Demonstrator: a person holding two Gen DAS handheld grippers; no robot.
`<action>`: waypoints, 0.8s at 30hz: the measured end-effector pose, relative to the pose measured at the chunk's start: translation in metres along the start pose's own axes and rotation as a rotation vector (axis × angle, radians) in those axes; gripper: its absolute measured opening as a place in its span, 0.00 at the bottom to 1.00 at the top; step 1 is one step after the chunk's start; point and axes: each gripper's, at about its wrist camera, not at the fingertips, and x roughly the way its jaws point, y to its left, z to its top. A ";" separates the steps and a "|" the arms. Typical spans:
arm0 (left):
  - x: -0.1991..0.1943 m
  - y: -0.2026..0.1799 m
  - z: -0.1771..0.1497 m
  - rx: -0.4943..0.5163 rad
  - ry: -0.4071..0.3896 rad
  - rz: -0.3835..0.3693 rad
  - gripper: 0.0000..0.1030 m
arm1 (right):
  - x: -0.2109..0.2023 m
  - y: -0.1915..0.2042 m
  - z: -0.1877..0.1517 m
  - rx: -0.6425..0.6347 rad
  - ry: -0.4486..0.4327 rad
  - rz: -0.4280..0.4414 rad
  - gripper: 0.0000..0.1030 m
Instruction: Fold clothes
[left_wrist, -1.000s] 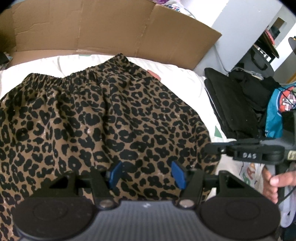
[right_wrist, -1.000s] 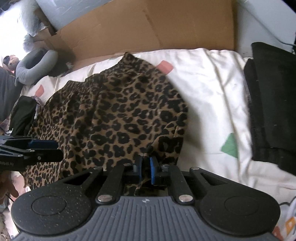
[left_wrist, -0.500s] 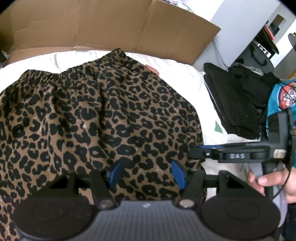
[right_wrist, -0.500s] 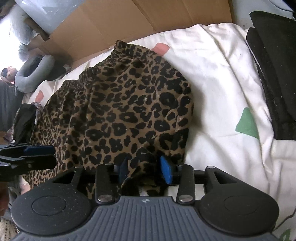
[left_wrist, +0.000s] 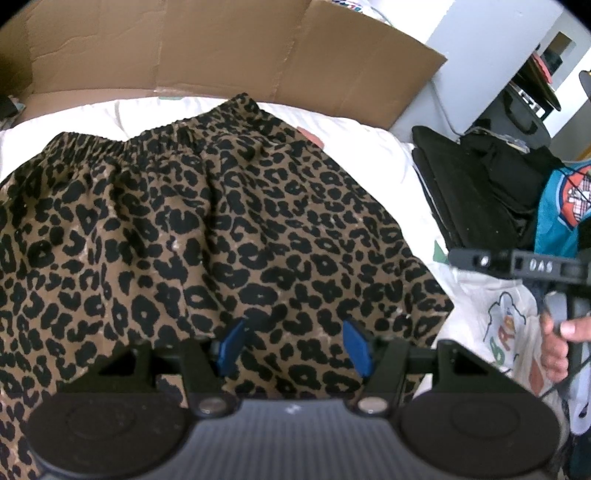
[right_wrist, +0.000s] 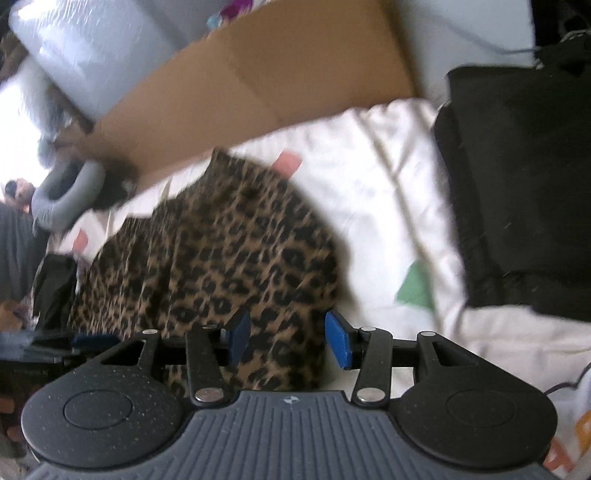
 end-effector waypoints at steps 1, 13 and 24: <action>0.000 0.000 0.000 -0.001 0.000 0.000 0.60 | -0.002 -0.004 0.002 0.008 -0.014 -0.014 0.50; 0.001 0.002 -0.002 -0.001 0.009 0.004 0.60 | 0.023 -0.018 -0.010 0.002 0.051 -0.094 0.50; 0.001 0.002 -0.005 -0.003 0.023 0.000 0.61 | 0.049 0.006 -0.026 -0.019 0.087 -0.065 0.50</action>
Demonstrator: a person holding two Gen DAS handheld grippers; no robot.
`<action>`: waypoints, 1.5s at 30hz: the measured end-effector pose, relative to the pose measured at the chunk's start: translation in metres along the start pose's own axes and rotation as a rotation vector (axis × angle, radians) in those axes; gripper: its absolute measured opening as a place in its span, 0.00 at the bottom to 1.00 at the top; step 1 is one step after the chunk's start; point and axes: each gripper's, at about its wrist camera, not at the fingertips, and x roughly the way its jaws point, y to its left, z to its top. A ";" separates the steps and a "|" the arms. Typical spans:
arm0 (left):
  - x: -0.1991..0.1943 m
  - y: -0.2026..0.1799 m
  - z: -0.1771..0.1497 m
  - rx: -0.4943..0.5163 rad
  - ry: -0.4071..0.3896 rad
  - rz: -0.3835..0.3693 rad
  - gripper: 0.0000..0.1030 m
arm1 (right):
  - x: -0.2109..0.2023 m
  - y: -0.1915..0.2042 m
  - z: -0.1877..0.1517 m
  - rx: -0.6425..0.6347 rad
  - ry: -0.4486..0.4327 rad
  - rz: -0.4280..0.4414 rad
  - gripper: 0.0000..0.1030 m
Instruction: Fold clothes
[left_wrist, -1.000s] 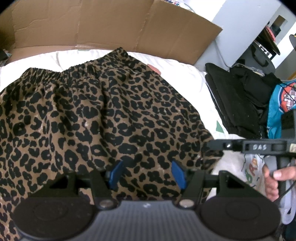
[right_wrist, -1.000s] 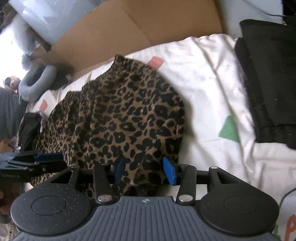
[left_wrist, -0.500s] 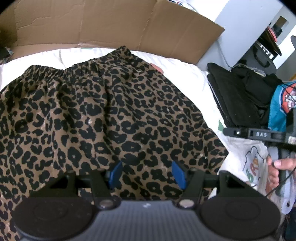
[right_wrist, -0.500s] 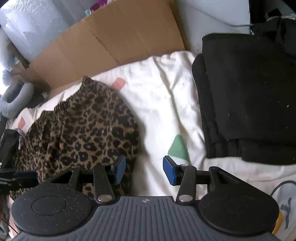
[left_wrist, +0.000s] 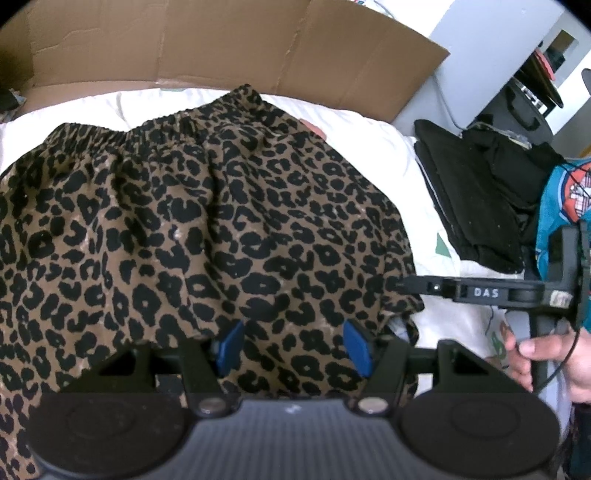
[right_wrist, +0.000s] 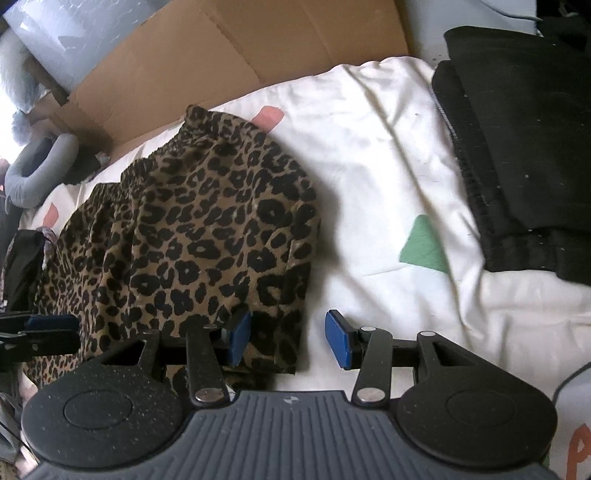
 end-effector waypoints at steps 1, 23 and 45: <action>0.000 0.000 -0.001 -0.001 0.001 -0.001 0.61 | 0.002 0.002 0.000 -0.005 0.003 -0.003 0.50; -0.020 -0.020 -0.058 0.047 0.096 -0.080 0.62 | -0.031 0.002 0.009 -0.070 -0.001 -0.004 0.03; -0.011 -0.037 -0.077 0.105 0.181 -0.018 0.41 | -0.052 -0.026 0.025 -0.158 -0.017 -0.096 0.02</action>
